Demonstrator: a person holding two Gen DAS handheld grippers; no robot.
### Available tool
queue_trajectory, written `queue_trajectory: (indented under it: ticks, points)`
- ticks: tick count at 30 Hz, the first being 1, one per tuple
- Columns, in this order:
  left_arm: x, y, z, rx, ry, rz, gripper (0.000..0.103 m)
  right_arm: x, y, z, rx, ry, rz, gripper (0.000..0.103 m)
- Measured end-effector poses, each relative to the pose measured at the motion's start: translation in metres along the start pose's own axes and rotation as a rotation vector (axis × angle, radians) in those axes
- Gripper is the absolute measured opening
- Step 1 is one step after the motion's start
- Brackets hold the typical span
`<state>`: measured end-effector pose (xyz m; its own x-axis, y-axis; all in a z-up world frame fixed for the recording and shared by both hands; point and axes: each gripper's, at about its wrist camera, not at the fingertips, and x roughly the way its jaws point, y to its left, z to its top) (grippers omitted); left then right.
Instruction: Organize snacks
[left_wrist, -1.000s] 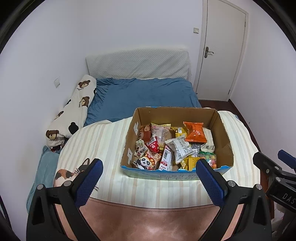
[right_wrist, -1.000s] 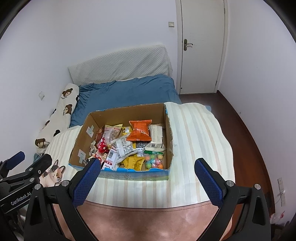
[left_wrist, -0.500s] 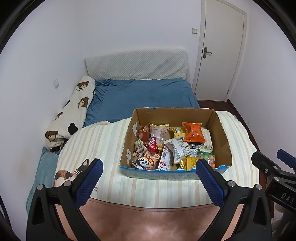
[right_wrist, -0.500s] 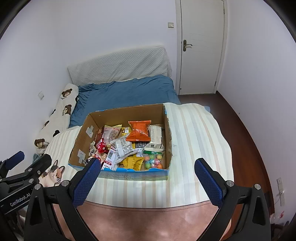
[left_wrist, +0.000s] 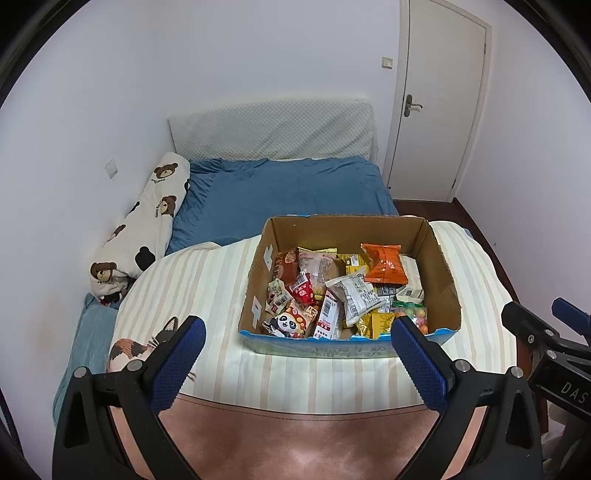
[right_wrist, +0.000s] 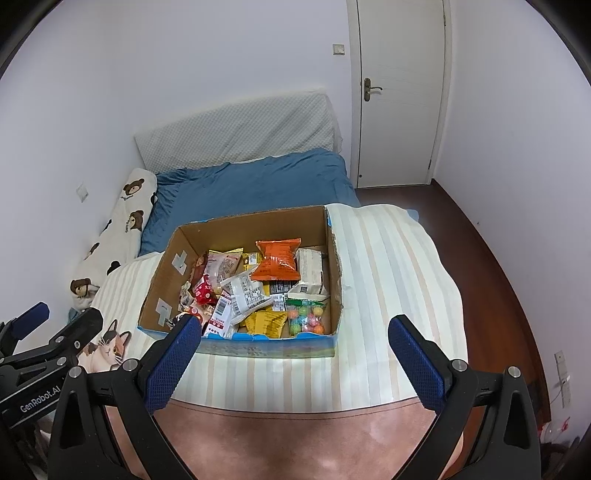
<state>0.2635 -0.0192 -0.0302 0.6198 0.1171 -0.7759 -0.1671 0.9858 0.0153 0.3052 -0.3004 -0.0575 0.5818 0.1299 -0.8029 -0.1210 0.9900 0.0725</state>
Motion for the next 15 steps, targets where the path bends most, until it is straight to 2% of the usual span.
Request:
queue_trajectory:
  ticks: [15]
  points:
    - [-0.0013,-0.0038,-0.0030,-0.001,0.018,-0.003,0.103,-0.0009,0.0030,-0.0029,-0.005,0.008,-0.005,0.103]
